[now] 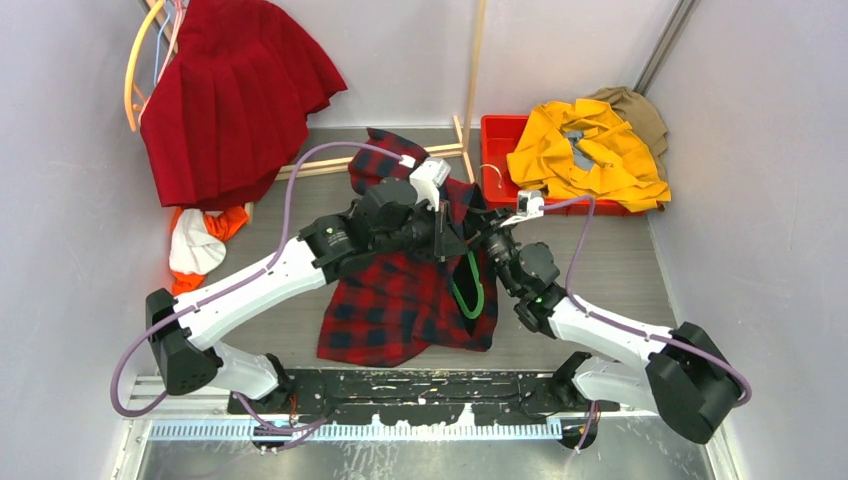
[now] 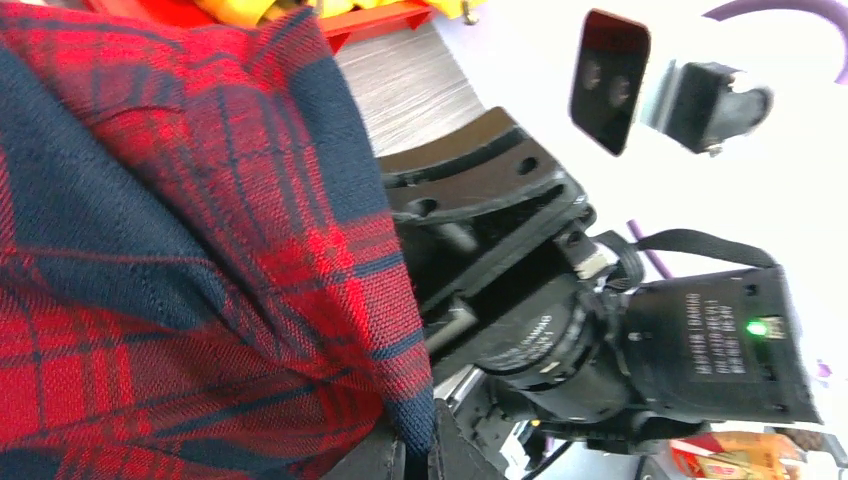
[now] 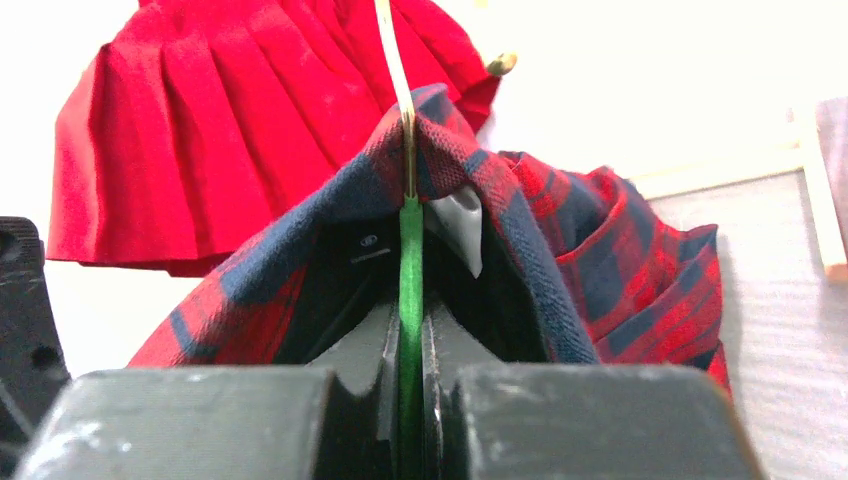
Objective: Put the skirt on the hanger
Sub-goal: Adjust the skirt on the hanger.
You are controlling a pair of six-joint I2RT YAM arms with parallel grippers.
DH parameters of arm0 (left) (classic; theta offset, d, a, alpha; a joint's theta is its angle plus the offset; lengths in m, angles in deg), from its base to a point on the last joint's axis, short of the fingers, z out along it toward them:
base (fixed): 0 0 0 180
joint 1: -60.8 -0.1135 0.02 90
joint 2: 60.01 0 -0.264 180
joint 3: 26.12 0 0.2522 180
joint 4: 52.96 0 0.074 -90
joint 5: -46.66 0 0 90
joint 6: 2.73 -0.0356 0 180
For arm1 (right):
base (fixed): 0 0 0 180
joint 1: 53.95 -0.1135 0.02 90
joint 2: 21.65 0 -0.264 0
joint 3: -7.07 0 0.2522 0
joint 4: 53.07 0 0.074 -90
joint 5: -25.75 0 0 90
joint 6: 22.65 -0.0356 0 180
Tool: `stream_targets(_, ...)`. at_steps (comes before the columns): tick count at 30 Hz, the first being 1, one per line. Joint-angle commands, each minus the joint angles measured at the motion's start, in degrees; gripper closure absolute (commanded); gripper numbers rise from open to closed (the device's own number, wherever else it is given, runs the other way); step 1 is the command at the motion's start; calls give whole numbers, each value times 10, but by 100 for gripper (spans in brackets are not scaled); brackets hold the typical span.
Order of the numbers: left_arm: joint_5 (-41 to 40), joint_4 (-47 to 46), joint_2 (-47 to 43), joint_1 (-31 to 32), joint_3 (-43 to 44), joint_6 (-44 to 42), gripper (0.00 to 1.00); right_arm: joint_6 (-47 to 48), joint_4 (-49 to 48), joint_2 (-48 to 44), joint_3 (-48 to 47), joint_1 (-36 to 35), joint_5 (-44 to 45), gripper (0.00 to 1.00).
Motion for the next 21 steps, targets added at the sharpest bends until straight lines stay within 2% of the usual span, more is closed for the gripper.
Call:
stream_targets(1,123,-82,-19,53,26,56,92,50,-173,33,-56,-5,6,99)
stream_targets(6,129,-73,-9,77,71,56,92,77,-209,44,-82,-15,1,99)
stream_targets(8,130,-72,-10,84,82,56,89,90,-218,38,-93,-15,-6,99)
stream_targets(11,121,-54,-17,86,102,42,76,103,-235,20,-104,-15,-14,99)
stream_targets(13,108,-22,-21,86,125,22,60,107,-245,2,-109,-15,-16,99)
stream_targets(16,85,33,-29,86,168,-12,45,105,-259,-21,-113,-15,-19,99)
stream_targets(18,70,62,-36,86,195,-26,41,98,-269,-33,-113,-15,-19,99)
stream_targets(21,40,104,-45,86,241,-50,42,88,-280,-50,-108,-15,-20,99)
